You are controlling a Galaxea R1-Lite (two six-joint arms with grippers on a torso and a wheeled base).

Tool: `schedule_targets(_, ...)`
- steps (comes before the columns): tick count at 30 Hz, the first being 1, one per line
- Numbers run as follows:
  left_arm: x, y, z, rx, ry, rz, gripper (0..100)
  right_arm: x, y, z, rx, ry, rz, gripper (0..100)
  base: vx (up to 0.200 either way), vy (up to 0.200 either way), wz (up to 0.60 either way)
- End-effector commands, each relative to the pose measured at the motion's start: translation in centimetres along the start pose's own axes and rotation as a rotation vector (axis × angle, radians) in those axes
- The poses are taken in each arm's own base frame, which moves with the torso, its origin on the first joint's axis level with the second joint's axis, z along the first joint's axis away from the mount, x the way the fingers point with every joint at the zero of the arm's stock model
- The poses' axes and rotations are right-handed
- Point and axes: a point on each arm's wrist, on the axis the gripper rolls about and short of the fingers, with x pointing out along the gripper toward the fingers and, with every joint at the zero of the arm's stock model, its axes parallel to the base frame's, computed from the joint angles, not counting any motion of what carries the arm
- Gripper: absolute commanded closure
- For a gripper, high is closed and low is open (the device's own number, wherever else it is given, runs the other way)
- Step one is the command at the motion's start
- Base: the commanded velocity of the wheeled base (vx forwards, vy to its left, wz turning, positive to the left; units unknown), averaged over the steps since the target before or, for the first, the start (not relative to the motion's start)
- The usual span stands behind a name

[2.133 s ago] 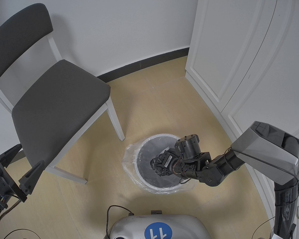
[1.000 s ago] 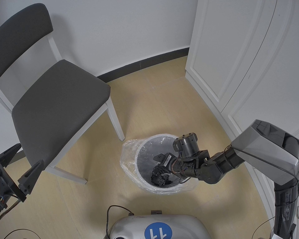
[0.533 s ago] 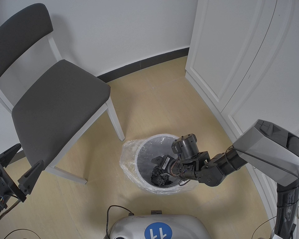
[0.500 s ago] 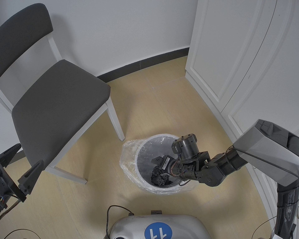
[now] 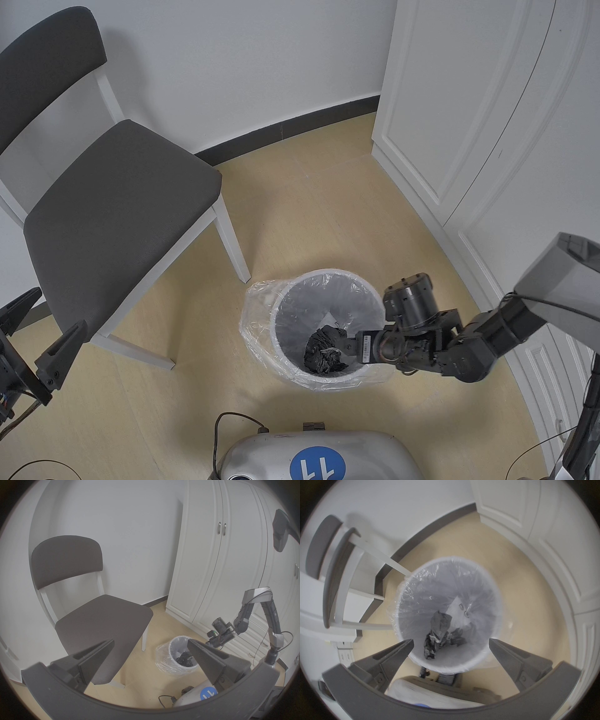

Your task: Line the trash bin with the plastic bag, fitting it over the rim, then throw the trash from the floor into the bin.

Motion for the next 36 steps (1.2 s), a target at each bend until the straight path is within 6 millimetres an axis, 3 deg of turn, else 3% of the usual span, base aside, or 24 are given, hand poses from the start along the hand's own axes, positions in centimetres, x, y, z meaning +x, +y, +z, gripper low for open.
schedule_targets(1, -0.1, 0.0, 0.3, 0.001, -0.016, 0.006, 0, -5.7, -2.8, 1.7, -0.094, -0.131, -0.021, 0, 0.0, 0.0, 0.0)
schedule_targets(6, -0.4, 0.2, 0.9, 0.004, -0.052, 0.033, 0, -8.0, -5.2, 1.7, -0.218, -0.222, -0.058, 0, 0.0, 0.0, 0.0)
schedule_targets(11, -0.8, 0.5, 1.4, 0.014, -0.076, 0.086, 0, -9.0, -7.3, 1.8, -0.316, -0.316, -0.099, 0, 0.0, 0.0, 0.0)
schedule_targets(17, -0.8, 0.7, 1.5, 0.023, -0.076, 0.107, 0, -9.8, -9.2, 2.1, -0.392, -0.436, -0.103, 0, 0.0, 0.0, 0.0)
schedule_targets(23, -0.7, 0.7, 1.2, 0.069, -0.059, 0.113, 0, -10.8, -12.4, 3.0, -0.449, -0.493, -0.174, 0, 0.0, 0.0, 0.0)
schedule_targets(30, -0.3, 0.7, 0.5, 0.068, -0.018, 0.11, 0, -13.7, -16.1, 2.9, -0.562, -0.553, -0.133, 0, 0.0, 0.0, 0.0)
schedule_targets(36, -0.1, 0.7, -0.2, 0.089, 0.017, 0.107, 0, -14.8, -16.7, 2.6, -0.574, -0.567, -0.117, 0, 0.0, 0.0, 0.0)
